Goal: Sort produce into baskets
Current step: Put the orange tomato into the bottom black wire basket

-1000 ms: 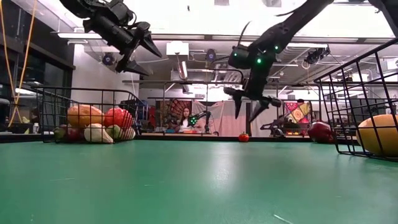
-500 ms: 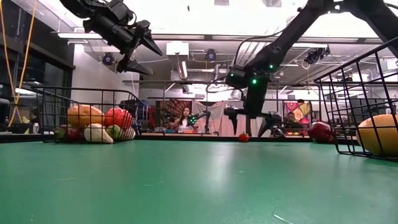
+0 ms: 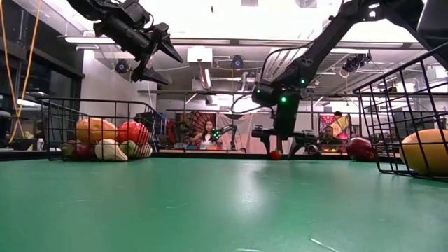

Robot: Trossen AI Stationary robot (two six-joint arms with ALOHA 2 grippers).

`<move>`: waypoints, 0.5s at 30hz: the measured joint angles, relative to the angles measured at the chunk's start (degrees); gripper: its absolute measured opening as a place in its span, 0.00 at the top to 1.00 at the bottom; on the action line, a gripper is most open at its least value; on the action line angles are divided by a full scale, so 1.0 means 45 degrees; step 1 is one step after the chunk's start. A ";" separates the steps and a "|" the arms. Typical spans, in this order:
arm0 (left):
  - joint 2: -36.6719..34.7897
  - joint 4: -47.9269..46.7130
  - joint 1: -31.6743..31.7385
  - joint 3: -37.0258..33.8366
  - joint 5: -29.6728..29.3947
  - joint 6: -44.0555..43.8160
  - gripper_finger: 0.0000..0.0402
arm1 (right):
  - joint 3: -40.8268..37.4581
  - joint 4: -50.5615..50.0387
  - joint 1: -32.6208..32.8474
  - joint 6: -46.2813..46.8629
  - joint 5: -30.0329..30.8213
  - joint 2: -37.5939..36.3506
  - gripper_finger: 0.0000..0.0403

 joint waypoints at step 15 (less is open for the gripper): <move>0.0000 0.0000 0.0000 0.0000 -0.0005 -0.0045 0.01 | -0.0076 -0.0487 0.0298 -0.0810 -0.0316 -0.0504 0.81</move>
